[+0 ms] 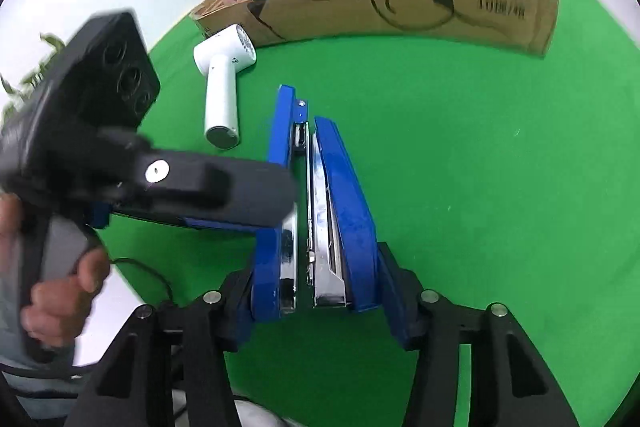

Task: Organize rigid objects
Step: 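Grasp the blue stapler with the right tool and lift it, then lower the blue stapler into the box beside the cube and release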

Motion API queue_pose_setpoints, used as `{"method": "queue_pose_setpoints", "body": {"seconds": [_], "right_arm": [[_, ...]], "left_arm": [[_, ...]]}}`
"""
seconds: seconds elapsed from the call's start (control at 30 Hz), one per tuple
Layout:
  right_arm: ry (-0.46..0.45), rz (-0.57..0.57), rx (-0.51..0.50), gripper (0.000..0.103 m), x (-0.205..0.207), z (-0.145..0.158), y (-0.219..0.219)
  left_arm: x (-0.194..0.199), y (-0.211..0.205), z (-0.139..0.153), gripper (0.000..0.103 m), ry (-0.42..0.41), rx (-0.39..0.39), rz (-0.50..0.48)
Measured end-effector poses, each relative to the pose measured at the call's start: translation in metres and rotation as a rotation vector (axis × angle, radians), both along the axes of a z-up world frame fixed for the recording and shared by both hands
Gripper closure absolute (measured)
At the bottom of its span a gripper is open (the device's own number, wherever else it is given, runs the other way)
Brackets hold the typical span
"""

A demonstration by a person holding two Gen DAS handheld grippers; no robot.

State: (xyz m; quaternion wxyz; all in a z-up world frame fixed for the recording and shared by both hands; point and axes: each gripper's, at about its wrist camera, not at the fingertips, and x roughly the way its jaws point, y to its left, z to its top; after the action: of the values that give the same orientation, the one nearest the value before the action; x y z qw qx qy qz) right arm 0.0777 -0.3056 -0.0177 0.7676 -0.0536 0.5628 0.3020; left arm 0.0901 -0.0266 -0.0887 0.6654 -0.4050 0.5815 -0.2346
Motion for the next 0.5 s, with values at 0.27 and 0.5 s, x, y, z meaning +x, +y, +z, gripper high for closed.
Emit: {"method": "queue_pose_setpoints", "body": {"seconds": [0.27,0.5], "right_arm": [[0.212,-0.123,0.180,0.055,0.016,-0.008,-0.007],[0.152,-0.110,0.168,0.055,0.016,0.000,0.026]], "left_arm": [[-0.003,0.003,0.002,0.039,-0.020,0.083,0.036],[-0.001,0.022,0.031,0.042,-0.128,0.160,0.066]]}}
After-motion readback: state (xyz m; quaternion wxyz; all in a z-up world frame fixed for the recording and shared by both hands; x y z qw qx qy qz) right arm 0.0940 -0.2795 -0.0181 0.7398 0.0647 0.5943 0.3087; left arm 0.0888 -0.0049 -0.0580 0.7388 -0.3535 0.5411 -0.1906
